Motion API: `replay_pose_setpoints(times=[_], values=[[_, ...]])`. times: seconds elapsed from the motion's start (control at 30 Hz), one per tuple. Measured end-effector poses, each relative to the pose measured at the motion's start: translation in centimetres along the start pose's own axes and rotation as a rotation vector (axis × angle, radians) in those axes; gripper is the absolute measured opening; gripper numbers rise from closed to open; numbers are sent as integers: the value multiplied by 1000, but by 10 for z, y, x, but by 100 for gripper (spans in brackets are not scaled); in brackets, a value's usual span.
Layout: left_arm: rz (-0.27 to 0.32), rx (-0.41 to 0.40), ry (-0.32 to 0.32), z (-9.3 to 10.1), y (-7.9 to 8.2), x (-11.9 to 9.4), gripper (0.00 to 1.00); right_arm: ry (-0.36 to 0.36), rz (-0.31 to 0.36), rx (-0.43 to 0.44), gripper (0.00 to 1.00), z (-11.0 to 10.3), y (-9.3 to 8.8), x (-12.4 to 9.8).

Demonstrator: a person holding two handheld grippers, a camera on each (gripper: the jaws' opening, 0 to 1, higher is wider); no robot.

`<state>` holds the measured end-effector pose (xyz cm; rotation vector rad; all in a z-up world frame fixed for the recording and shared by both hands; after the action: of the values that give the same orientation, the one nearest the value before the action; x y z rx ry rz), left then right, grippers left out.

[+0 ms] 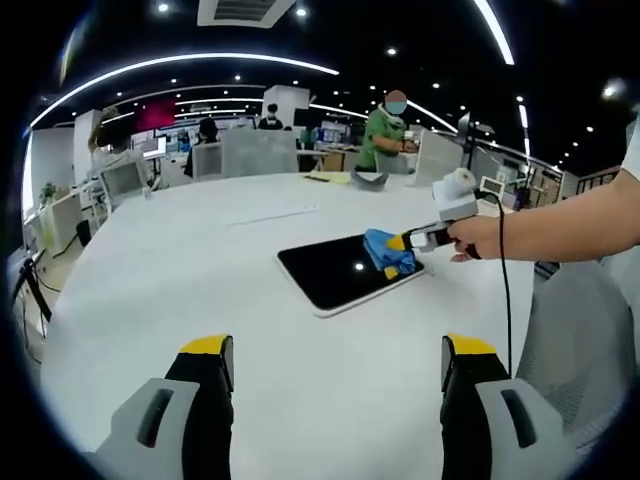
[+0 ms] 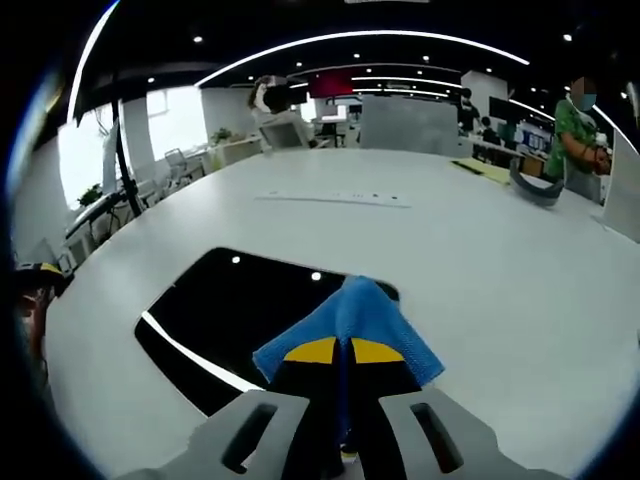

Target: Wipe the mirror surface with the cleaning cloth until all visible marks leave the cleaned area.

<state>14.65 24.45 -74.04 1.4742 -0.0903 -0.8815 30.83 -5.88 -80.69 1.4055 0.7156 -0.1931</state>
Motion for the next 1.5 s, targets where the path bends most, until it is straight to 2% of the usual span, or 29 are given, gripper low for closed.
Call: replay_pose_setpoints(times=[0.4, 1.0, 1.5], values=[[6, -4, 13, -2, 0, -5, 86, 0, -9, 7, 0, -2, 0, 1], [8, -14, 23, -5, -3, -9, 86, 42, -53, -18, 0, -22, 5, 6], [8, -15, 22, -7, -3, -7, 85, 63, -55, -16, 0, -32, 6, 8]])
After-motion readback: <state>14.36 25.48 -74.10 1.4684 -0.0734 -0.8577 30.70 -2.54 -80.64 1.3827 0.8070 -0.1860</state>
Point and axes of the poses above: the point that each gripper's makers call its tool centre point, and the gripper's own axes: x roughly forward along the fingers, z roughly to its right, y roughly out of its top, the point moved 6 cm from there along -x, roughly backward along the fingers, and after that the axes turned 2 degrees about -x, right-handed, at the moved point
